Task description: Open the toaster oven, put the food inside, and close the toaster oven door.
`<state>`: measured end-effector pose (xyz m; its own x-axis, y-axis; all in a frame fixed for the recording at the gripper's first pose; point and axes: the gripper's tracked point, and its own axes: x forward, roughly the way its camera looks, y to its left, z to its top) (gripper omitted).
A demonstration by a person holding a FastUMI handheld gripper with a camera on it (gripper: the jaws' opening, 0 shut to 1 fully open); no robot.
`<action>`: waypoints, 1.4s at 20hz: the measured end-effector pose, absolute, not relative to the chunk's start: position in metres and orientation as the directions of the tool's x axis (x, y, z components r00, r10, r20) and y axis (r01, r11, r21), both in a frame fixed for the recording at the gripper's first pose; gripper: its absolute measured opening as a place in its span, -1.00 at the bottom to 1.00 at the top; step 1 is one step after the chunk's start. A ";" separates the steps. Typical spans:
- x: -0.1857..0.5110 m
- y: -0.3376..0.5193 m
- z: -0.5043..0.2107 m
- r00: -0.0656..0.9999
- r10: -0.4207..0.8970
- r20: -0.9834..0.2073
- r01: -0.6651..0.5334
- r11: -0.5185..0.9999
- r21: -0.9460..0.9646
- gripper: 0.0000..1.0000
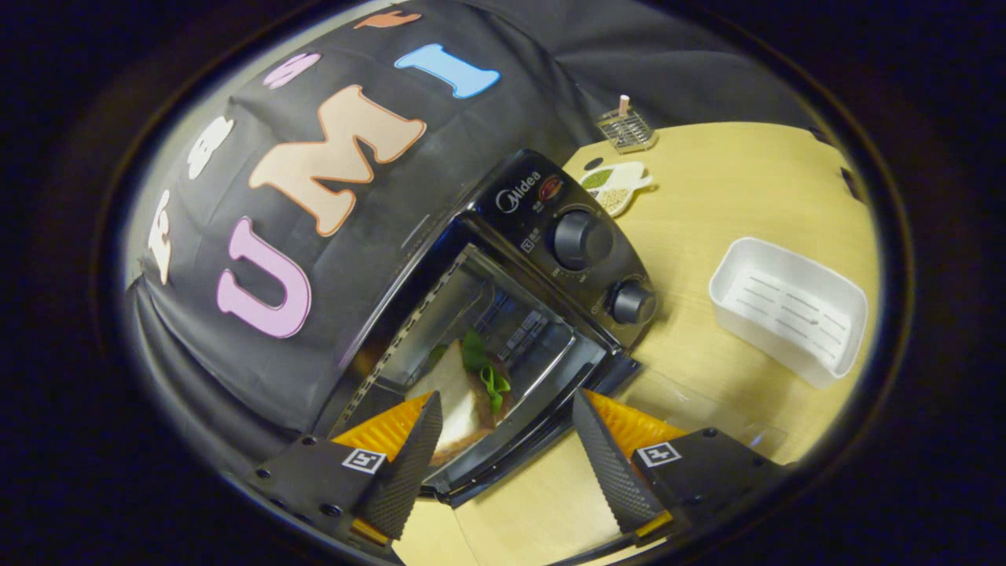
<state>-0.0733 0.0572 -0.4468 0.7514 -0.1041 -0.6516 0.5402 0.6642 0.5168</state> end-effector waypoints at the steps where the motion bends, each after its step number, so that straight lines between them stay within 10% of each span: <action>1: -0.080 0.058 -0.444 0.749 -0.101 -0.655 0.530 0.684 0.501 0.99; 28: -0.260 0.067 -0.490 0.516 -0.046 -0.855 0.011 0.999 -0.047 1.00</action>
<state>-0.2595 0.0673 -0.4904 0.5158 -0.0462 -0.8554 0.0114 0.9988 -0.0471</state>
